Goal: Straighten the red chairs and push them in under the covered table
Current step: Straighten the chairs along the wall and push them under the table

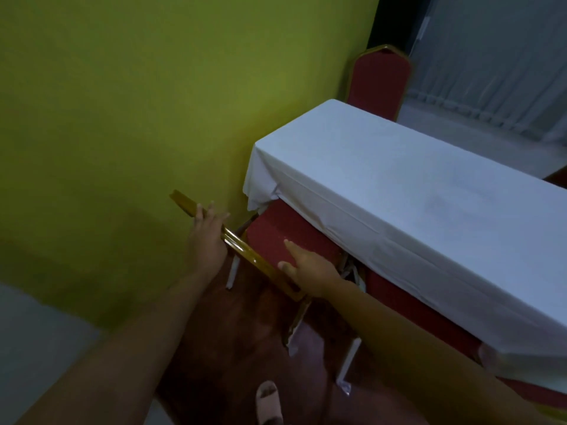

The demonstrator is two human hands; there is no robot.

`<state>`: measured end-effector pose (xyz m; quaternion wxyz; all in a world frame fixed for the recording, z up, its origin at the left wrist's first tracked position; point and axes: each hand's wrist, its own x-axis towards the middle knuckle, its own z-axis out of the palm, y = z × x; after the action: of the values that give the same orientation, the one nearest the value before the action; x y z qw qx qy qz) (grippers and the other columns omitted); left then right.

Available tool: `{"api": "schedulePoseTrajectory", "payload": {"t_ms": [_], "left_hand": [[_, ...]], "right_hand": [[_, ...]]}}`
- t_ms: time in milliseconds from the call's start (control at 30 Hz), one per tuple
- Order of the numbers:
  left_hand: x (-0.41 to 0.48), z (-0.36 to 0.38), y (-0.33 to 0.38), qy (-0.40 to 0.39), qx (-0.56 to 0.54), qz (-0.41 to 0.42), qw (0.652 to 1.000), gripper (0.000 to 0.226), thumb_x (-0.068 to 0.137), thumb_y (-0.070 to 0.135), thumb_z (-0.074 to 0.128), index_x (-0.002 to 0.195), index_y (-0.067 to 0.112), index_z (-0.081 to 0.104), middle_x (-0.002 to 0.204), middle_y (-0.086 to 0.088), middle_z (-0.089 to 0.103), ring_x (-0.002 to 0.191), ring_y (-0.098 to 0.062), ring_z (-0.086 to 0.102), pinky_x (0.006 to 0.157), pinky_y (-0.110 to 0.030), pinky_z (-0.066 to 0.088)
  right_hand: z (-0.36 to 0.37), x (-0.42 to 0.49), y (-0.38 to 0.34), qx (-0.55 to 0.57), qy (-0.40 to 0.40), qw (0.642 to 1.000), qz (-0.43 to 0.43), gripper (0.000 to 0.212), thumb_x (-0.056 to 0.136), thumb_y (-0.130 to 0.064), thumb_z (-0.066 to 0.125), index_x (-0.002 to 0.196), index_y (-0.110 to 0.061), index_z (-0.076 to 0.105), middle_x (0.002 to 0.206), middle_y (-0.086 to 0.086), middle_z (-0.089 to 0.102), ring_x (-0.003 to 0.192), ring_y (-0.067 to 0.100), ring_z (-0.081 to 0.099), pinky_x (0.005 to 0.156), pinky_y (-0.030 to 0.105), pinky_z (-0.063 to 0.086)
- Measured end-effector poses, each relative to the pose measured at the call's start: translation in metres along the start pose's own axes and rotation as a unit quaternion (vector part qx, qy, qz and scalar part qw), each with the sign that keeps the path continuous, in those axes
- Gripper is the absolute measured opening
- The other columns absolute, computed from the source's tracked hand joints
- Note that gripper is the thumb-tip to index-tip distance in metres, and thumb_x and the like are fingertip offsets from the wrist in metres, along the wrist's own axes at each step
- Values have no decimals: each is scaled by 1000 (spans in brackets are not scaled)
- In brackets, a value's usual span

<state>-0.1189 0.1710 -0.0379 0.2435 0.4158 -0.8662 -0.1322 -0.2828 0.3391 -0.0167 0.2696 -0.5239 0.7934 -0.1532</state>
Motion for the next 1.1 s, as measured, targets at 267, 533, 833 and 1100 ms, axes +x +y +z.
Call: {"api": "schedulePoseTrajectory", "payload": {"t_ms": [267,533,833,1100], "left_hand": [[-104,59,164,-63,-130,39,989,44,87,0,45,130,8,53,151,-15,33,144,-26,23,119,-48,13],[-224,124,403,-370,-178,147,900,50,100,40,34,143,15,37,157,-5,23,146,-18,14,119,-39,7],[-269,117,430,-193,-14,157,969,70,99,51,13,84,9,67,79,-13,70,75,-34,65,63,-38,46],[-268,105,377,-113,-78,107,985,85,87,69,6,77,25,77,65,-1,71,64,-20,66,60,-37,52]], "right_hand": [[-78,-171,154,42,113,983,137,49,100,-24,41,147,-13,31,153,9,34,137,27,36,108,31,28],[-120,-351,292,53,244,928,277,42,98,-30,42,137,-15,47,141,10,51,128,31,47,105,40,35],[-92,-403,309,1,312,895,318,60,99,-43,29,55,-10,52,67,15,62,74,34,61,73,37,44],[-48,-401,250,-98,315,891,311,77,96,-53,9,55,-11,60,54,3,51,58,24,57,67,34,41]]}}
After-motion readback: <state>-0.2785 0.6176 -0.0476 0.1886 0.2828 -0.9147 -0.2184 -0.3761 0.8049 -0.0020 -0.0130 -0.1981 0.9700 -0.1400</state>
